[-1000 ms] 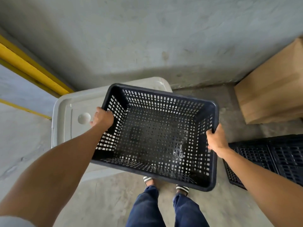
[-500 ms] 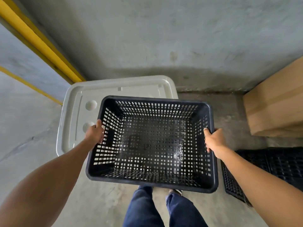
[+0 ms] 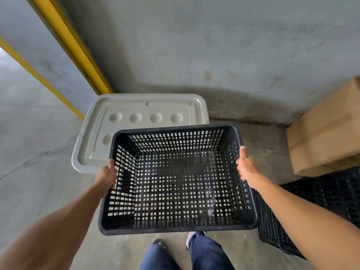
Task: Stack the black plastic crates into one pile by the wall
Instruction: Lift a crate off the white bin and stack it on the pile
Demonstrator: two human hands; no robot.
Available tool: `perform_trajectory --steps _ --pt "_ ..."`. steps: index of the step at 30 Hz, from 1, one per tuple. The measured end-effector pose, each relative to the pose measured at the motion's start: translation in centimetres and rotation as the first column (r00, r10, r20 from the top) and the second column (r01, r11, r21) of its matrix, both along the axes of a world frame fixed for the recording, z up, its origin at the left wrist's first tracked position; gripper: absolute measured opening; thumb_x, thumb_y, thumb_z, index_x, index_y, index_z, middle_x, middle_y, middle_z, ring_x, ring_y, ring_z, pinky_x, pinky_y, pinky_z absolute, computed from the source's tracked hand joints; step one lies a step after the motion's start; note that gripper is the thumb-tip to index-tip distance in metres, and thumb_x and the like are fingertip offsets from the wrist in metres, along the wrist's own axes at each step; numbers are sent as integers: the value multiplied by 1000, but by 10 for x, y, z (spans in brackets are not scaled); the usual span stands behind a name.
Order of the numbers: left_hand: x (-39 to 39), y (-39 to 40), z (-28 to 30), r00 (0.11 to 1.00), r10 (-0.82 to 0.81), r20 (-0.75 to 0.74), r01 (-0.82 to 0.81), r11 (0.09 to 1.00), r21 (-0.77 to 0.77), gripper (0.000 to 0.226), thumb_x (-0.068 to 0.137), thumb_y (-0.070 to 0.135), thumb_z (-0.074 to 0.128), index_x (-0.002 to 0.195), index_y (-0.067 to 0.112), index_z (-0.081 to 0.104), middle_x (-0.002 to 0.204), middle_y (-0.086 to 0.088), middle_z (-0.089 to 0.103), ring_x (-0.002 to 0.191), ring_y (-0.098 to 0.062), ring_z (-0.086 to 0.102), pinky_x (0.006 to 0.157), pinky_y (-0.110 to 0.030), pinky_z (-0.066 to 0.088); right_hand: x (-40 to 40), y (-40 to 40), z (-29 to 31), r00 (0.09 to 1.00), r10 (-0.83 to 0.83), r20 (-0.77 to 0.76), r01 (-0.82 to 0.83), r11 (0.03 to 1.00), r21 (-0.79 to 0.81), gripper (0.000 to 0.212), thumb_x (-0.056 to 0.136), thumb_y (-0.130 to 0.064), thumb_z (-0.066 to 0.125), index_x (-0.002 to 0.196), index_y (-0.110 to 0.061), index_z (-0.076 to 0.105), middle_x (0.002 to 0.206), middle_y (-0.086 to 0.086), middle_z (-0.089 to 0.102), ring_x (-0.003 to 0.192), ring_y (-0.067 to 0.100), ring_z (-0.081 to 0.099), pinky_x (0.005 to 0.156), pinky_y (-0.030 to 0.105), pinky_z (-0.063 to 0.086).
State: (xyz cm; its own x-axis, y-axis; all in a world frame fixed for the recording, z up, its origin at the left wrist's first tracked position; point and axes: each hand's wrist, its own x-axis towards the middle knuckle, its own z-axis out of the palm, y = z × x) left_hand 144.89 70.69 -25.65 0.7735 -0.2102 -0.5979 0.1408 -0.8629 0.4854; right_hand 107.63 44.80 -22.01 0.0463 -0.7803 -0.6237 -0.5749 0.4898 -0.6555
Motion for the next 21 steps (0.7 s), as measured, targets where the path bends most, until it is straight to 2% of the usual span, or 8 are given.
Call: perform_trajectory --steps 2,3,5,9,12,16,18,21 --pt "-9 10 9 1000 20 9 -20 1000 -7 81 98 65 19 109 -6 57 85 -22 63 75 -29 62 79 -41 51 -8 13 12 999 20 -37 -21 999 -34 63 94 -70 22 62 -18 35 56 0 35 37 14 25 35 22 21" --pt "-12 15 10 1000 9 19 -8 1000 -3 87 96 67 17 117 -8 56 104 -29 67 94 -38 68 90 -47 52 -13 19 18 998 24 -57 -27 998 -53 63 95 -70 21 62 -18 33 55 -1 34 37 14 24 34 22 21" --pt "-17 25 15 999 -20 38 20 1000 1 93 93 71 14 127 -6 56 126 -33 61 117 -46 60 101 -55 47 -25 36 34 996 20 -92 -29 995 -97 62 96 -68 21 62 -17 34 57 0 36 38 15 27 33 23 23" --pt "-40 41 50 991 -77 110 86 994 -73 102 89 74 11 130 -10 53 130 -34 58 121 -49 56 105 -59 43 -51 77 77 985 -12 -173 -27 975 -221 64 100 -62 18 67 -12 41 61 4 43 44 18 37 37 24 29" --pt "-67 64 99 967 -113 227 135 987 -83 88 99 60 14 132 -13 51 125 -34 60 117 -47 60 104 -55 45 -74 109 120 979 -23 -203 -40 953 -300 62 101 -59 17 80 -10 49 62 5 42 44 19 37 37 26 29" --pt "-89 92 172 933 -108 344 187 961 -204 80 101 56 16 130 -8 55 121 -30 63 110 -46 62 101 -52 46 -96 145 197 983 -107 -149 22 875 -484 66 96 -67 19 62 -13 36 59 8 41 42 21 38 39 29 30" --pt "-96 96 216 906 -106 409 230 936 -265 76 102 53 18 127 -7 57 119 -31 63 106 -47 63 97 -50 49 -107 162 241 985 -135 -104 57 835 -547 65 97 -67 20 63 -14 36 61 7 43 45 22 42 41 29 35" --pt "-109 93 289 864 -56 500 247 913 -324 79 102 55 20 127 -11 55 125 -33 60 113 -47 59 98 -49 47 -126 178 304 984 -179 -18 127 765 -632 66 98 -65 21 73 -10 46 63 8 48 47 23 47 46 29 42"
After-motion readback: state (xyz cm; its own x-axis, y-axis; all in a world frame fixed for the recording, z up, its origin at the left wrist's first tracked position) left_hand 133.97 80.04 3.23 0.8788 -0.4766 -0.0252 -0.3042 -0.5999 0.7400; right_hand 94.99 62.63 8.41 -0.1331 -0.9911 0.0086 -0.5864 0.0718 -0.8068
